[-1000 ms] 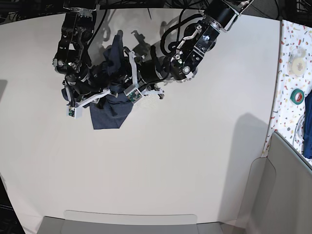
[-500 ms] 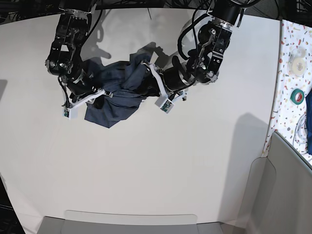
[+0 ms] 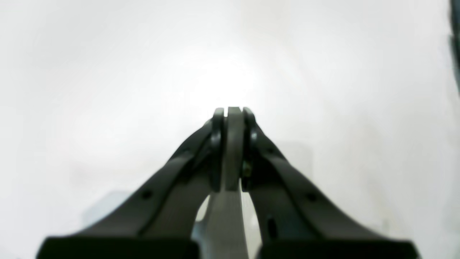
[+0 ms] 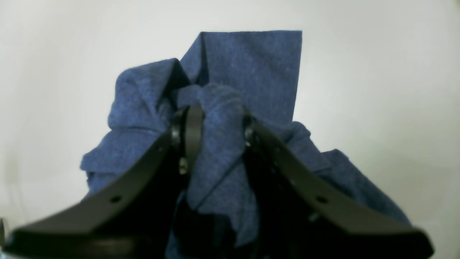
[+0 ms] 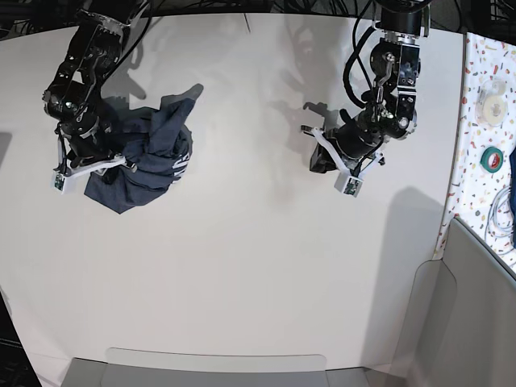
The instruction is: Layout the t-shirt on the table in an organized manner, then fold the t-shirt properly
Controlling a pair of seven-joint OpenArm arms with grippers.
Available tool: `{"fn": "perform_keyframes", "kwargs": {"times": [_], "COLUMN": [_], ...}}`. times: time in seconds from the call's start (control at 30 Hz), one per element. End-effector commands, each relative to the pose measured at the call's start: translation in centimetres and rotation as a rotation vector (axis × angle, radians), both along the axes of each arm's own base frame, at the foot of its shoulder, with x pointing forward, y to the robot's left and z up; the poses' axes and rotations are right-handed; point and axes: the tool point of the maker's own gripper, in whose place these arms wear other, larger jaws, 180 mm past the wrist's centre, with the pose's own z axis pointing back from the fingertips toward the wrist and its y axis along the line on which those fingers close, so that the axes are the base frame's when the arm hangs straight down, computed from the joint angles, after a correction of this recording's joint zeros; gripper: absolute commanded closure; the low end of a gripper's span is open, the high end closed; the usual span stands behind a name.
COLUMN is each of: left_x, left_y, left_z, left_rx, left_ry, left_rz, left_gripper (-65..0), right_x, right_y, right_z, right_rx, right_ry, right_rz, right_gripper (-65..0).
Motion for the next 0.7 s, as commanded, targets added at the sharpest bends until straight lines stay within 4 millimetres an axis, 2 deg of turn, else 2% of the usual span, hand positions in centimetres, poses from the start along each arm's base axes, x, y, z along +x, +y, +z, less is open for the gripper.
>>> {"fn": "perform_keyframes", "kwargs": {"times": [0.0,0.13,0.23,0.33,0.47,0.67], "left_x": [0.9,-0.8,-1.5,-2.9,-4.1,-5.2], "left_y": [-1.1,-4.2,-7.1,-9.5,-11.0,-13.0], "left_z": [2.5,4.9,6.6,6.7,6.5,9.6], "left_rx": [-0.011,0.057,0.082,0.098,0.099,0.059], "left_ry": [-0.079,-0.088,-0.118,-0.114,-0.110,-0.207], "left_rz": [-0.042,-0.200,-0.313,-0.406,-0.464,-0.513], "left_gripper": [-2.9,-17.6,-24.6,-25.2,-25.3,-25.0], "right_x": [1.1,1.4,1.8,1.8,2.1,2.1], "right_y": [0.8,3.5,4.2,5.1,6.1,7.9], "right_z": [1.0,-0.8,-1.5,-2.5,-3.0,-4.4], "right_rx": [0.020,0.046,0.049,0.054,0.064,0.089], "right_ry": [-0.044,0.000,0.022,0.046,0.057,0.094], "right_rz": [0.024,0.106,0.147,0.185,0.221,0.261], "right_gripper": [0.0,0.0,0.0,0.0,0.0,0.0]}}
